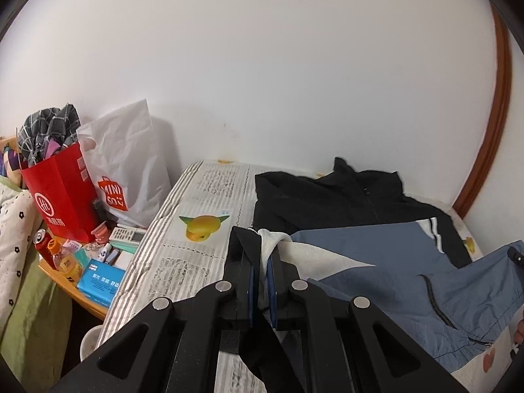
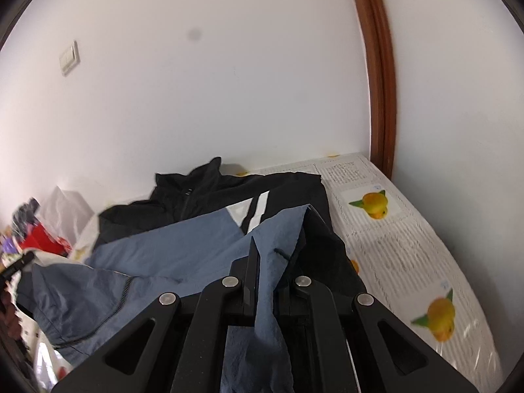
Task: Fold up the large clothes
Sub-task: 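Grasp the black jacket side edge with the right gripper while the left gripper grasps beside it, then fold the grasped jacket side over the body with both grippers, then open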
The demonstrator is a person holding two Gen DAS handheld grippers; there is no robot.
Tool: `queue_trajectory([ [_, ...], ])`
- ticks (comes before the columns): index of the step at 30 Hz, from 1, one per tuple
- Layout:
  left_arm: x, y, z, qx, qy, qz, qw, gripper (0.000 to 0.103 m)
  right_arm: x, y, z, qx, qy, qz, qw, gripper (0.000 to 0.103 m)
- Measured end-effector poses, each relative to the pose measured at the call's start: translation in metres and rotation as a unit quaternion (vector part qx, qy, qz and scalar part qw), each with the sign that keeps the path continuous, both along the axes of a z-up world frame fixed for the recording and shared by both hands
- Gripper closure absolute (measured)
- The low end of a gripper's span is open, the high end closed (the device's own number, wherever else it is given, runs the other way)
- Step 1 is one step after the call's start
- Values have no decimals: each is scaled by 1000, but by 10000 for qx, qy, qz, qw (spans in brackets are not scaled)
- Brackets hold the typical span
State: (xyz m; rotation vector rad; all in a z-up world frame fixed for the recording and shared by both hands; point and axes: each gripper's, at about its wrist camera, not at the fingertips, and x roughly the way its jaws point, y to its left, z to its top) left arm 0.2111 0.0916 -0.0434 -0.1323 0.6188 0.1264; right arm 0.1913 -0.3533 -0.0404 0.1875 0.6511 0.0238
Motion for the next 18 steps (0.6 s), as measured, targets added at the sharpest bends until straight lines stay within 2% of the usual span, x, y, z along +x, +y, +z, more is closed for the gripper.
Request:
queue_trajectory([
  [12, 56, 0, -46, 143, 566, 182, 9981, 95, 58, 4, -48, -363, 327, -72, 9988, 97],
  [18, 72, 2, -69, 137, 835, 210, 9962, 94, 76, 0, -79, -602, 778, -225, 9949, 96],
])
